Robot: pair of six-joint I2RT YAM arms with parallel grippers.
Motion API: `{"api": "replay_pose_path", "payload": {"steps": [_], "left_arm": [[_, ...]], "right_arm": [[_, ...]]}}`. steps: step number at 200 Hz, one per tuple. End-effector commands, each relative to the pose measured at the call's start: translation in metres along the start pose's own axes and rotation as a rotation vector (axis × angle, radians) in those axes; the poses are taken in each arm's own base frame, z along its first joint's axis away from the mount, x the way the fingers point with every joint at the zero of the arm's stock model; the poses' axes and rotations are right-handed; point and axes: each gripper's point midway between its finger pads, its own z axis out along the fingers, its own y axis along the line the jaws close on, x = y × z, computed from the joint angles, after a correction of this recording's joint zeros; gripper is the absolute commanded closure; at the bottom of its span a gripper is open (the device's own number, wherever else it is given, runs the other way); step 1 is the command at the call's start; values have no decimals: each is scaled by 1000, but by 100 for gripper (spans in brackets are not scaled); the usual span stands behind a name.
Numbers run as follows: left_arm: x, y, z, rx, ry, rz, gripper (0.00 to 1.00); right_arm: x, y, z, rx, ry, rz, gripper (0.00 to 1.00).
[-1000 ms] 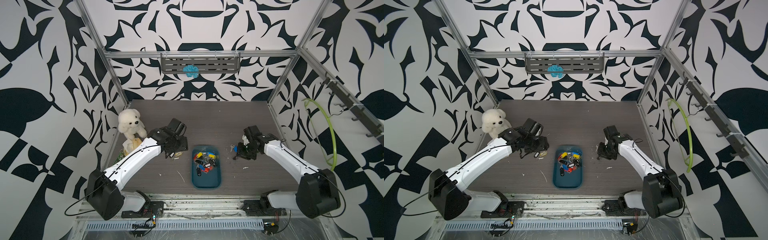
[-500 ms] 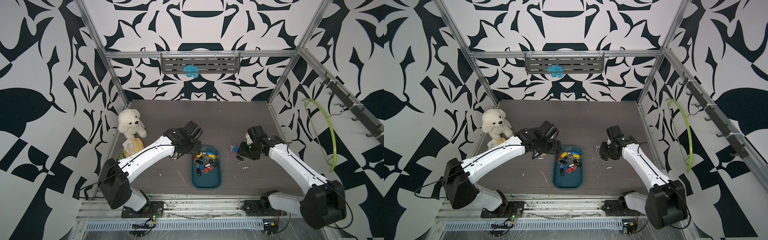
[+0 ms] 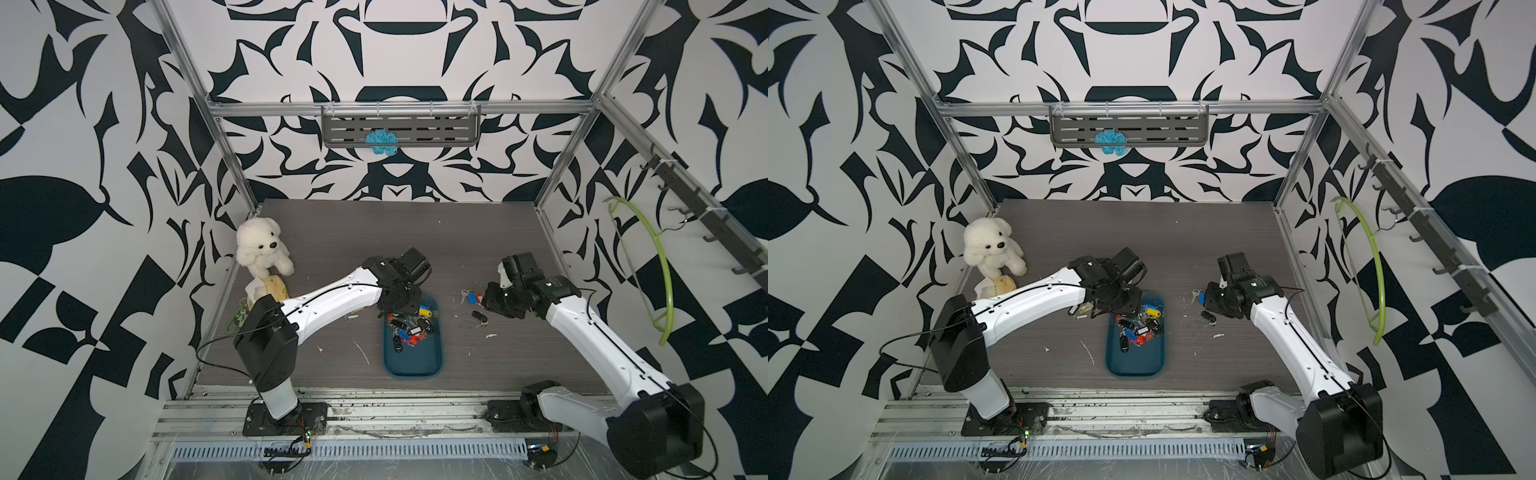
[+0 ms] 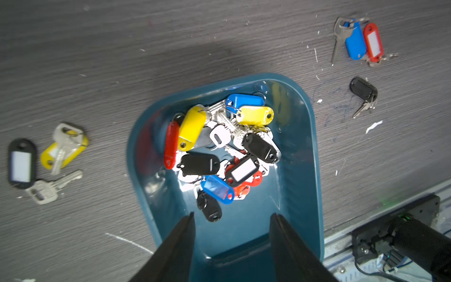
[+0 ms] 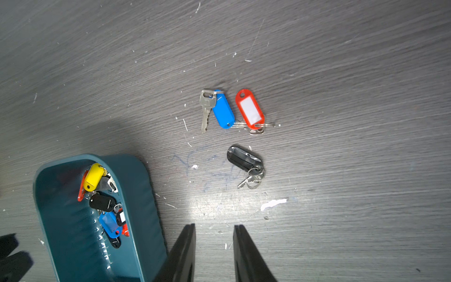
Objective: Take the keys out of the storage box
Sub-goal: Place the key at the center of the board, then pick up the key from the storage box.
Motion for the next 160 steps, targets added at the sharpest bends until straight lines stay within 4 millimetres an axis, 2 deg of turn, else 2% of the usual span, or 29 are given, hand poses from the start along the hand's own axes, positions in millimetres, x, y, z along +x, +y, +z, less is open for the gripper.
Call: {"api": "replay_pose_path", "payload": {"steps": [1,67,105,115,134,160], "left_arm": [[15,-3,8,-21,86,-171,52],[29,-17,24,-117,164,-272,60],[39,-15,40,-152,216,-356,63],[40,-13,43,-165,216,-380,63],[38,-11,48,-188,202,-437,55],[34,-15,54,-196,201,-477,55]], "right_arm": [[1,-3,-2,7,-3,16,68],[7,-3,0,-8,15,19,69],[12,0,1,-43,17,20,69],[15,1,1,-54,21,20,69],[19,2,1,-75,25,17,69],[27,4,2,-115,34,16,69]]}}
